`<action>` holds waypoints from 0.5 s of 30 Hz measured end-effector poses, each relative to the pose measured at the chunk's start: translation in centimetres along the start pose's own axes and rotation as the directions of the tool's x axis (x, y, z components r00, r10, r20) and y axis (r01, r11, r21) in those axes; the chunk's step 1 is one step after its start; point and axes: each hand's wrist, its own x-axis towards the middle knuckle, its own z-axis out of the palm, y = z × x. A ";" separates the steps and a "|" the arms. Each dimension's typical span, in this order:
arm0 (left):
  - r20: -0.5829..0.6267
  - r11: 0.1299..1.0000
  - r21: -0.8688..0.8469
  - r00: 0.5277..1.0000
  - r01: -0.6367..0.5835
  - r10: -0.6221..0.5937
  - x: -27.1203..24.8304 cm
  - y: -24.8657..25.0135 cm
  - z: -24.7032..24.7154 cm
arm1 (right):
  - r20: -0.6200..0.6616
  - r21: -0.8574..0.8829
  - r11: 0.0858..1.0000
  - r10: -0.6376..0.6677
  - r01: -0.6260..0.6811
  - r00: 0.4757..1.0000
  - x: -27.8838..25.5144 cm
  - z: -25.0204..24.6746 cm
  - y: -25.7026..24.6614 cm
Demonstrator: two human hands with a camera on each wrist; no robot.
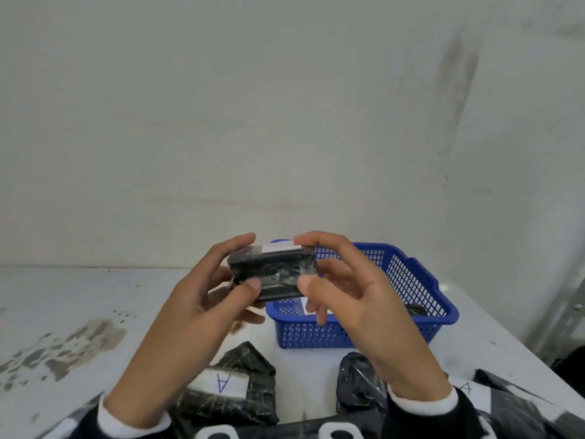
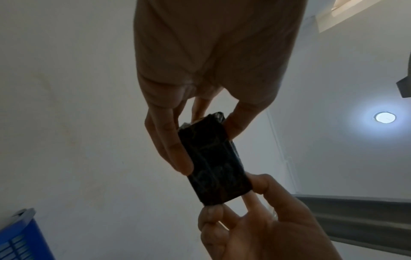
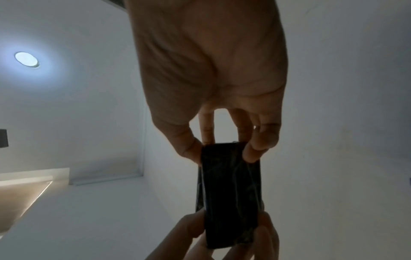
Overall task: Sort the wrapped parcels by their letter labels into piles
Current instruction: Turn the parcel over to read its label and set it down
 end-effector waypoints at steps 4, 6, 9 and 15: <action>-0.035 0.999 0.052 0.999 0.000 0.002 -0.8 0.9 0.7 | -0.028 -0.031 0.999 -0.045 0.044 0.999 -0.7 0.0 -1.4; -0.047 0.996 0.082 0.998 -0.024 0.028 -1.4 1.6 0.8 | -0.035 -0.046 0.997 -0.070 0.068 0.997 -1.1 -0.1 -2.3; -0.019 0.987 0.125 0.994 -0.106 0.109 -2.2 2.3 0.6 | -0.035 -0.076 0.991 -0.114 0.111 0.993 -2.0 -0.2 -3.3; 0.021 0.976 0.080 0.979 -0.203 0.202 -3.1 3.5 0.4 | -0.033 -0.146 0.968 -0.211 0.204 0.977 -3.3 -0.2 -4.8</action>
